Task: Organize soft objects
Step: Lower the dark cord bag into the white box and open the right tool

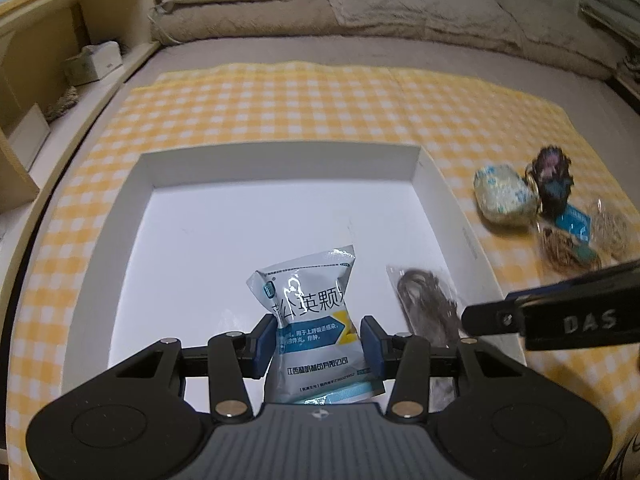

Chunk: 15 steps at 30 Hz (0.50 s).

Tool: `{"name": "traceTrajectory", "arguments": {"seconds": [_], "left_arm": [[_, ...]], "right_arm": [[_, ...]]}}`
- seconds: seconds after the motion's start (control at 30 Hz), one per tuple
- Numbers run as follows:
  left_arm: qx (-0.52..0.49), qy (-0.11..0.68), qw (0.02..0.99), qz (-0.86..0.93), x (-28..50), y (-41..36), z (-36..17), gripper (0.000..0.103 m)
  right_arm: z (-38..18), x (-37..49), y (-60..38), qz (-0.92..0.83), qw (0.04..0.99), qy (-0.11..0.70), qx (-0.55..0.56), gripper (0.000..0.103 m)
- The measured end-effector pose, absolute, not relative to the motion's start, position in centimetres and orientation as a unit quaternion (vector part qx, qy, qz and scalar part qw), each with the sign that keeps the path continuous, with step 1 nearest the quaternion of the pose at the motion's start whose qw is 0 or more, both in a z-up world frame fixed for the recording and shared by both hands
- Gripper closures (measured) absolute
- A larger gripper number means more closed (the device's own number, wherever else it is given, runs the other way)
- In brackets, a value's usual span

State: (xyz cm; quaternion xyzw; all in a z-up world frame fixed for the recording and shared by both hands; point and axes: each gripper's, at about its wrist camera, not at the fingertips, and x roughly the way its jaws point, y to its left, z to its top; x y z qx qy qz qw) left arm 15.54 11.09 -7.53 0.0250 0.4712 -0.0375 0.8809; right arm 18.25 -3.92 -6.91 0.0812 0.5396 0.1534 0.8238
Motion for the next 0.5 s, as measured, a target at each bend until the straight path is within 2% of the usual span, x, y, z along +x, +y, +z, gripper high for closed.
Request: {"name": "traceTrajectory", "arguments": {"seconds": [0.2,0.27,0.37,0.5], "left_arm": [[0.04,0.495,0.866,-0.057,15.5,10.0,-8.8,0.056],[0.039,0.498,0.864,-0.06,15.5,9.9,-8.9,0.055],[0.042,0.495,0.866,-0.06,15.5,9.9,-8.8,0.055],[0.038,0.5,0.863,-0.054,15.8,10.2,-9.0,0.055]], "right_arm": [[-6.5,17.6,-4.2,0.173,0.818,0.544,0.071,0.059],[-6.4,17.3,-4.1,0.185,0.815,0.546,0.062,0.069],[-6.4,17.0,-3.5,0.209,0.808,0.549,0.048,0.074],[-7.3,16.7,-2.3,0.229,0.799,0.556,0.017,0.075]]}}
